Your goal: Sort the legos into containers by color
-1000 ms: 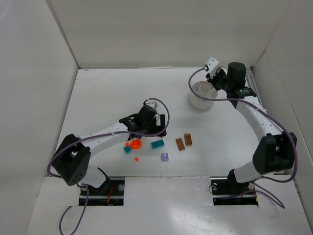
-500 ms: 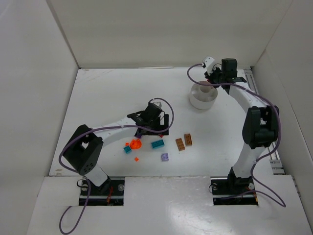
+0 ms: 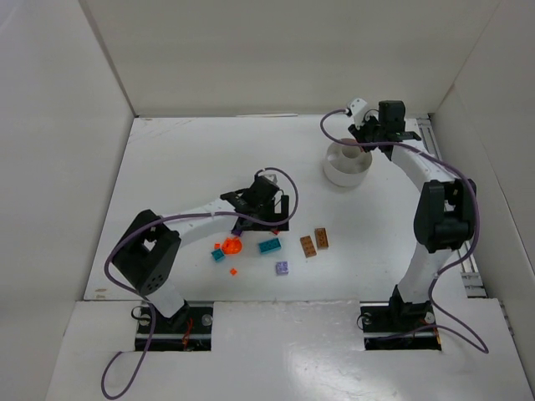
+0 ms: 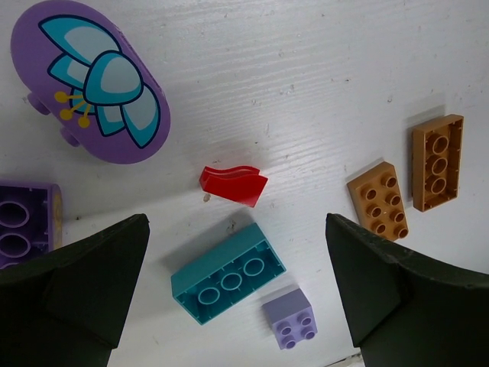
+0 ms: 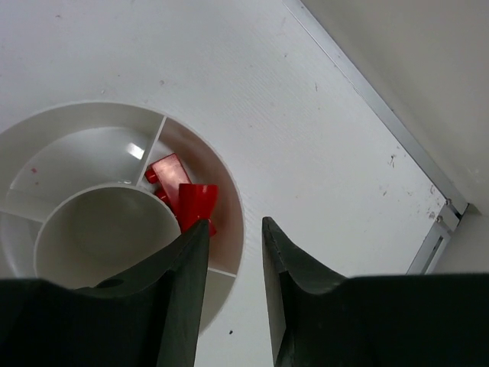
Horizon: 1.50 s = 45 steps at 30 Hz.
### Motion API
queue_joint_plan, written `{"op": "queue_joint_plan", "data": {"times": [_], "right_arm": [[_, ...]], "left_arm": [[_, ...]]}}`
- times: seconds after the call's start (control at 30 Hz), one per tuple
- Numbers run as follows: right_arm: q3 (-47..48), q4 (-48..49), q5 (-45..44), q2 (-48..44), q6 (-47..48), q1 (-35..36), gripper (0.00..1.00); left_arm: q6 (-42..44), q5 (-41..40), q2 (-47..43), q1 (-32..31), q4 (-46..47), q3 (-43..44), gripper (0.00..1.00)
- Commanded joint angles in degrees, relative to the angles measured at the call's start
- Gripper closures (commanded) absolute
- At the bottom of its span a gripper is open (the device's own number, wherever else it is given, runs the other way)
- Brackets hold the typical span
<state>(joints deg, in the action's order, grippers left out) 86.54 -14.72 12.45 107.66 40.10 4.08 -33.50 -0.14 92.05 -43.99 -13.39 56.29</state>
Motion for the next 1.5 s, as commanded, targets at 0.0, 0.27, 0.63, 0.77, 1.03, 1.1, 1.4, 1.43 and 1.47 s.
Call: {"op": "queue_joint_plan", "data": {"times": [0.0, 0.27, 0.63, 0.77, 1.03, 1.1, 1.4, 1.43, 1.47], "right_arm": [[2.5, 0.6, 0.7, 0.8, -0.6, -0.6, 0.6], [0.7, 0.6, 1.4, -3.8, -0.6, -0.6, 0.48], [-13.8, 3.8, 0.8, -19.4, -5.0, -0.6, 0.45], [-17.9, 3.8, 0.8, -23.8, -5.6, -0.6, 0.43], [-22.6, 3.8, 2.0, -29.9, -6.7, -0.6, 0.43], [-23.5, 3.3, 2.5, -31.4, -6.7, -0.6, 0.43], [-28.5, -0.6, 3.1, -38.7, -4.3, -0.6, 0.42], [-29.3, -0.6, 3.6, -39.4, -4.3, -0.6, 0.42], [-29.9, -1.1, 4.9, -40.1, -3.5, -0.6, 0.42]], "left_arm": [[-0.2, -1.1, 0.5, -0.7, -1.0, 2.6, 0.0], [-0.2, -1.6, 1.6, -1.9, -1.6, 4.2, 0.02], [-3.2, -6.8, 4.0, -3.6, -2.7, 4.2, 0.3], [-4.3, -10.0, 4.6, -5.1, -3.4, 4.2, 0.39], [-6.8, -12.9, 8.1, -6.2, -2.9, 5.2, 0.53], [-8.0, -14.8, 8.6, -6.2, -3.5, 5.2, 0.57], [-8.1, -15.9, 9.8, -7.2, -3.0, 6.4, 0.66], [-8.1, -15.9, 9.3, -7.3, -2.3, 6.4, 0.68], [-8.1, -15.9, 9.3, -7.3, -2.3, 5.9, 0.71]]}}
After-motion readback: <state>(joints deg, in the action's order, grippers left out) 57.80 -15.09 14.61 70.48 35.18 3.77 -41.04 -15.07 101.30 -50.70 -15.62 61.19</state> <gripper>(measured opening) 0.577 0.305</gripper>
